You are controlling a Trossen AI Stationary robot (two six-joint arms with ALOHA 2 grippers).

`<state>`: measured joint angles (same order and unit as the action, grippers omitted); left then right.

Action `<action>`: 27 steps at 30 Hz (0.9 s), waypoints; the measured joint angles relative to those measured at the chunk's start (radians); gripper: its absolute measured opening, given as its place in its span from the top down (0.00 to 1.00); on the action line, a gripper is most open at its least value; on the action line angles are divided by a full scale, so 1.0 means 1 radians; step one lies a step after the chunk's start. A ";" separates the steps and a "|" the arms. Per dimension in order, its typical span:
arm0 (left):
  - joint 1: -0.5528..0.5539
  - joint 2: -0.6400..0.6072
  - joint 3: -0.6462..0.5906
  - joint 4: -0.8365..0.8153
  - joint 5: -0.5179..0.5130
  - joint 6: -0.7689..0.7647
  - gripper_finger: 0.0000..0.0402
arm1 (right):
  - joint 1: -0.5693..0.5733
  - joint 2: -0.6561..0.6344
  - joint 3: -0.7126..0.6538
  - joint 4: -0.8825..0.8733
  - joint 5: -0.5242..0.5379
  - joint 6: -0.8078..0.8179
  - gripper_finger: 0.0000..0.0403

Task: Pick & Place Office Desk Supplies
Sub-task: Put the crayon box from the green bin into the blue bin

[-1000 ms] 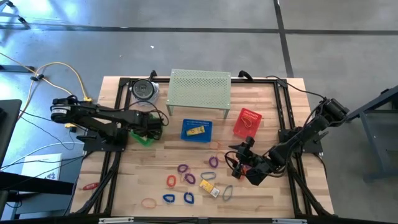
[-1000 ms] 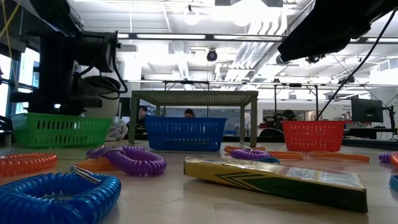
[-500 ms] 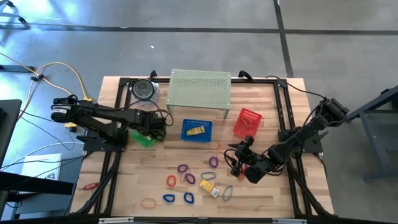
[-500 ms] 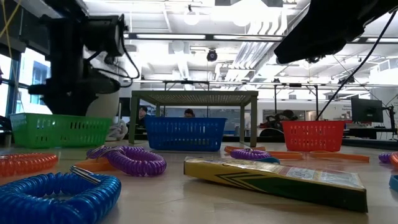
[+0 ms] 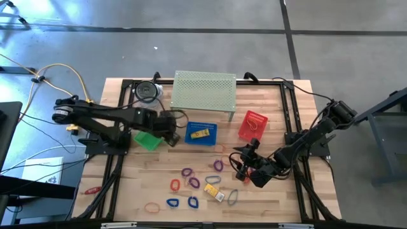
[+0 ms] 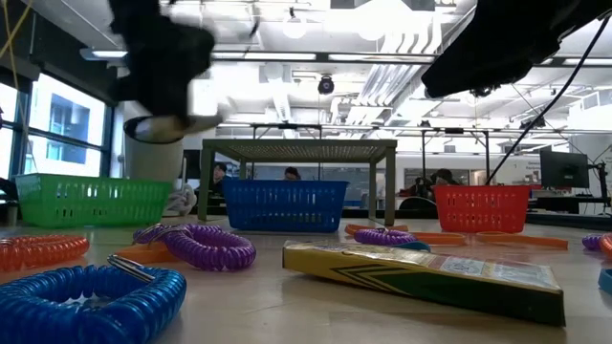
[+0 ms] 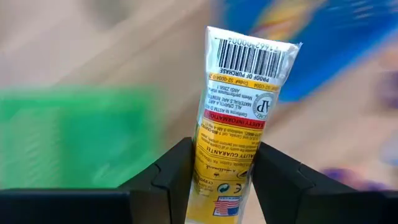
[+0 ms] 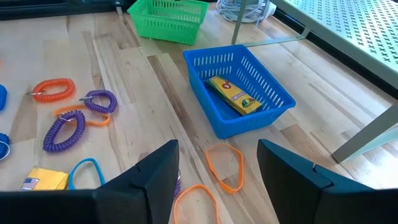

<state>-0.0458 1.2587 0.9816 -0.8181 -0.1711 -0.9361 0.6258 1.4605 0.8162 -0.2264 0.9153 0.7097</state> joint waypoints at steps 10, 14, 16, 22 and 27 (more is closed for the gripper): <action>-0.035 0.047 0.006 0.503 -0.045 0.386 0.65 | 0.000 0.000 0.000 0.095 -0.001 -0.004 0.49; 0.015 0.121 0.005 0.518 -0.016 0.464 0.65 | 0.000 0.000 0.000 0.097 -0.001 -0.006 0.49; 0.039 0.160 0.004 0.509 -0.006 0.505 0.65 | 0.000 0.000 0.000 0.104 0.001 -0.007 0.49; 0.079 0.261 0.004 0.533 0.000 0.546 0.65 | 0.000 0.000 0.000 0.104 0.002 -0.007 0.49; 0.091 0.296 0.004 0.542 0.000 0.551 0.65 | 0.000 0.000 0.000 0.104 0.002 -0.007 0.49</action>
<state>0.0452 1.5544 0.9855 -0.2763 -0.1711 -0.3854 0.6262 1.4609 0.8165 -0.1226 0.9169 0.7023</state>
